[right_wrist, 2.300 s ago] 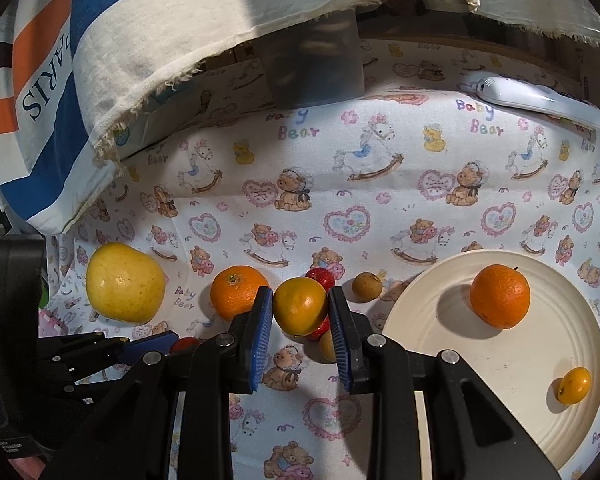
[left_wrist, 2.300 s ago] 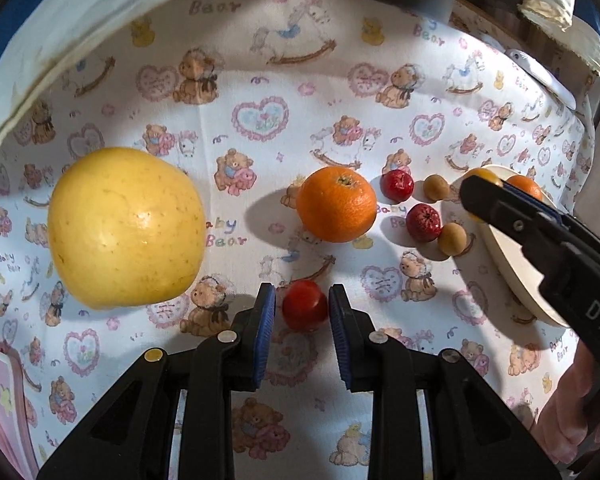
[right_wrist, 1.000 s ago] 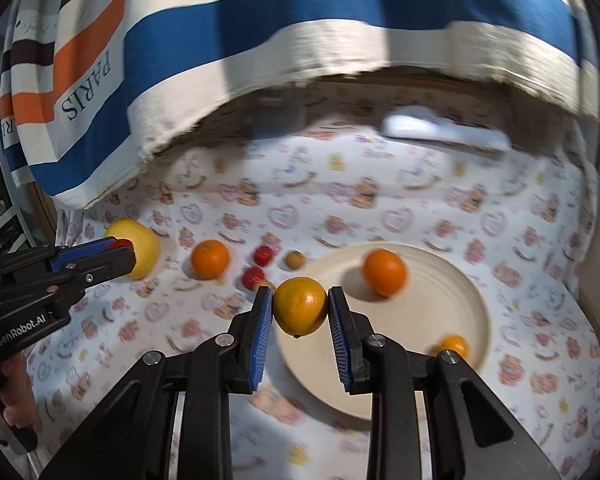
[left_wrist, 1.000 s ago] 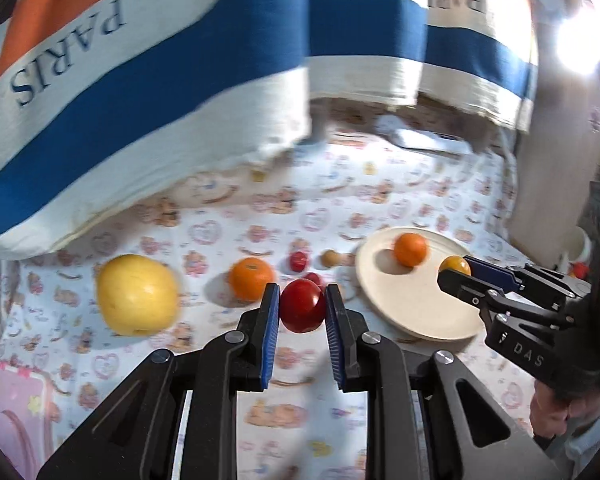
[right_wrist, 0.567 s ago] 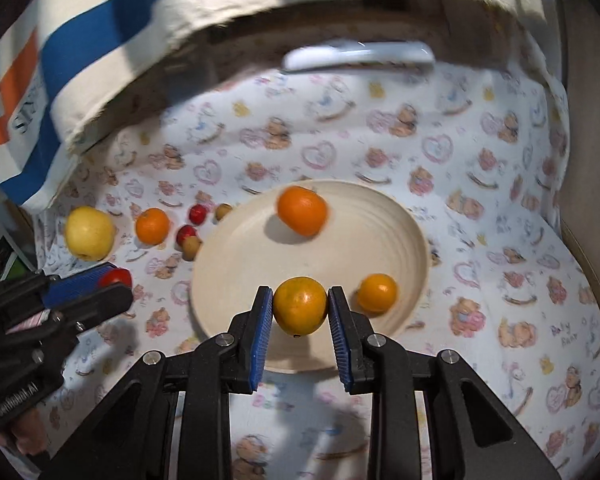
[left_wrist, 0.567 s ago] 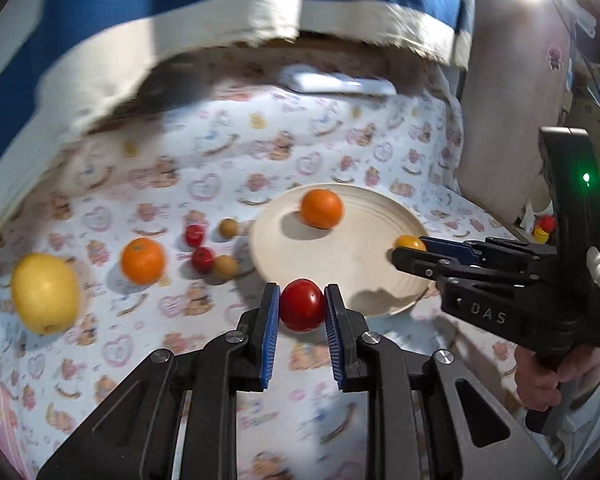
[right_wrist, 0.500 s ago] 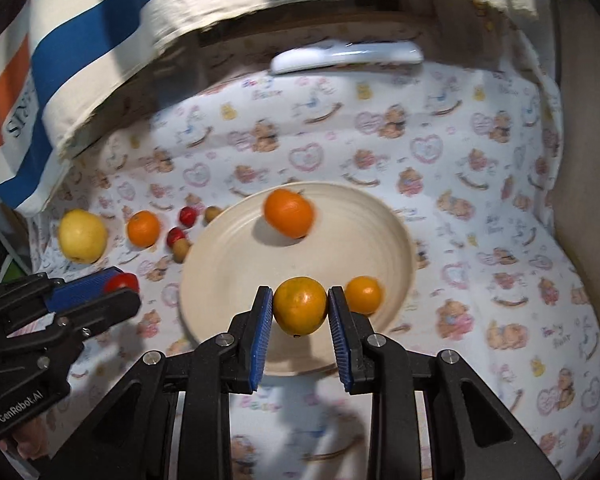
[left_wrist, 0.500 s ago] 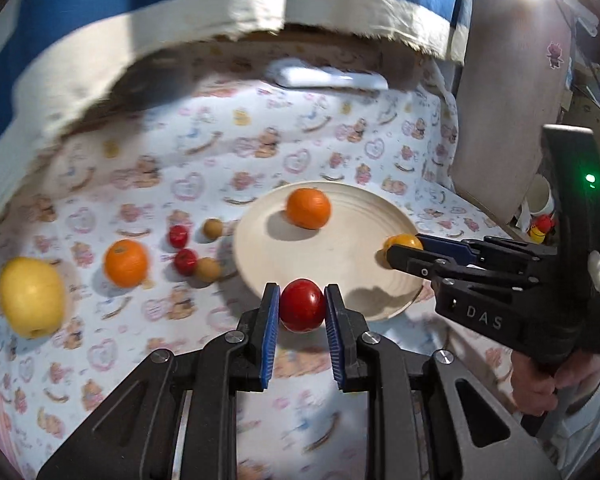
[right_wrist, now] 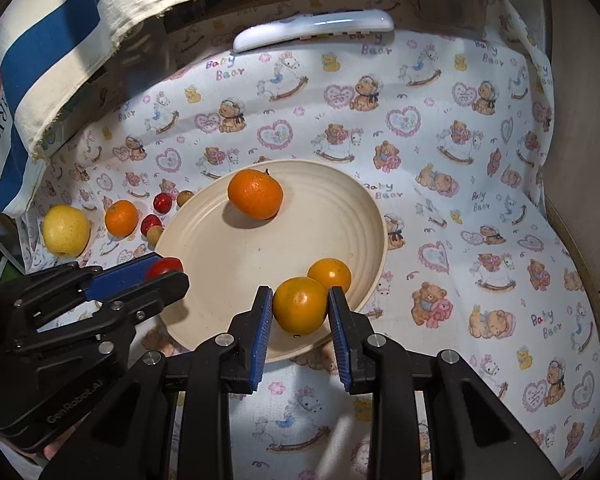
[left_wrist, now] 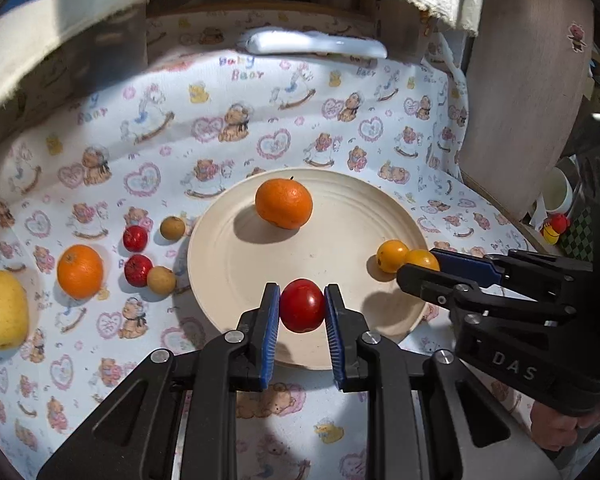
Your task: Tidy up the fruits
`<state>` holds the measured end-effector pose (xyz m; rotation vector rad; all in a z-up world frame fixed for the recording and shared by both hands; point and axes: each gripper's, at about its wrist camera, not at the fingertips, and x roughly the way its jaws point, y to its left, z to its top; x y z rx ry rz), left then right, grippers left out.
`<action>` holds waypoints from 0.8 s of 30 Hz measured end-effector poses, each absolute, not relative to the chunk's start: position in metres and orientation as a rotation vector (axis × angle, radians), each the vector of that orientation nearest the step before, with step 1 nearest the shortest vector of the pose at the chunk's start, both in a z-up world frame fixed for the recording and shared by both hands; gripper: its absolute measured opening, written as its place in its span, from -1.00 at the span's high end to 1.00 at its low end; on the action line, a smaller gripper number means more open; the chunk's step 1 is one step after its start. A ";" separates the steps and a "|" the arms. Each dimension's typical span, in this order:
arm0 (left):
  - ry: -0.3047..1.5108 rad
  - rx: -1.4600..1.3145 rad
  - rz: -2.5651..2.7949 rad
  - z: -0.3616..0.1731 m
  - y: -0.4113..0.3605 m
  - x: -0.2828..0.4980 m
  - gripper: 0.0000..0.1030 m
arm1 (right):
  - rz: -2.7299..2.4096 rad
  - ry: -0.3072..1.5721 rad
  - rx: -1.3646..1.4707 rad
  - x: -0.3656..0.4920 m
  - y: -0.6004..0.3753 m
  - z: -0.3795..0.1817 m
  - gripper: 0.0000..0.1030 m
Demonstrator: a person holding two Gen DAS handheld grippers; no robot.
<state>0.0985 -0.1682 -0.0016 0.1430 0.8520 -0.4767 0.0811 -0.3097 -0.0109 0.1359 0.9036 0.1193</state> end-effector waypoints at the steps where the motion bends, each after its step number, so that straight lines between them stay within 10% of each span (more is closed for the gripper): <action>1: 0.860 0.148 -0.475 -0.004 -0.168 0.100 0.58 | 0.115 0.908 0.136 0.082 -0.310 -0.012 0.43; 24: 0.877 0.162 -0.461 -0.012 -0.163 0.107 0.58 | 0.096 0.913 0.133 0.083 -0.313 -0.014 0.43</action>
